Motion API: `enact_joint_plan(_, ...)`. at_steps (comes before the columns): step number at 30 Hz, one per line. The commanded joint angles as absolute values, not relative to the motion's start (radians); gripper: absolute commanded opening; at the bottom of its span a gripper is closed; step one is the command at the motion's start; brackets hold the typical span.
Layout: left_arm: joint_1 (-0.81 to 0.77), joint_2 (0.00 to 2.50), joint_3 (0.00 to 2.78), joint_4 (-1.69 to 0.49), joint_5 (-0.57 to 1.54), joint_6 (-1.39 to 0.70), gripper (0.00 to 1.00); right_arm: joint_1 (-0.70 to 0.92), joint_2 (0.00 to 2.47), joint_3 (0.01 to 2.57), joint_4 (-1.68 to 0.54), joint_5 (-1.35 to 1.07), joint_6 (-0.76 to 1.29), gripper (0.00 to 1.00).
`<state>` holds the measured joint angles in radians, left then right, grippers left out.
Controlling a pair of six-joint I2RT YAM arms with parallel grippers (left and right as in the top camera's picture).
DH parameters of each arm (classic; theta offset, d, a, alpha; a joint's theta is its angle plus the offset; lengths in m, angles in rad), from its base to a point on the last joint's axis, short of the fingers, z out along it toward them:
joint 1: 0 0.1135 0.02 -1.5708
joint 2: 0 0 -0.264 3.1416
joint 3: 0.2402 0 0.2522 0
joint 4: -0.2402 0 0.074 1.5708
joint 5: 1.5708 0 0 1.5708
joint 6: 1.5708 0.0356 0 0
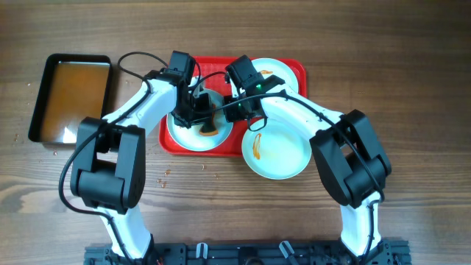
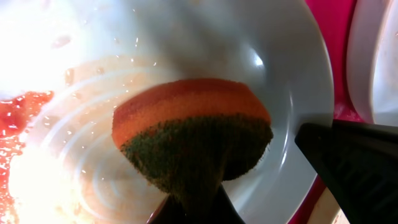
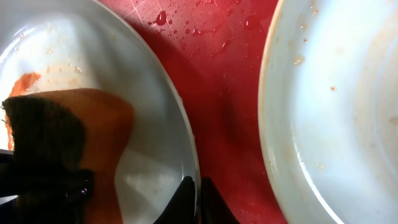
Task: Clean dirty plates on tray and stack at the side
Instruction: 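Hold the plate with the right gripper and scrub it with the sponge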
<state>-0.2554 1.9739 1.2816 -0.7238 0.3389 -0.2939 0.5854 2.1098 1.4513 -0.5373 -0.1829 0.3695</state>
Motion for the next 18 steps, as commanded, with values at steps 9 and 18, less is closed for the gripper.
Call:
enact_joint_plan(9,-0.258,2.048,1.275,-0.788,-0.218,-0.302,0.04,0.586,2.126,1.449,-0.538,-0.189,0.370,0.07)
enact_joint_plan(18,-0.258,2.024,1.285,-0.873,-0.490,-0.316,0.04,0.586,2.126,1.449,-0.538,-0.189,0.370,0.06)
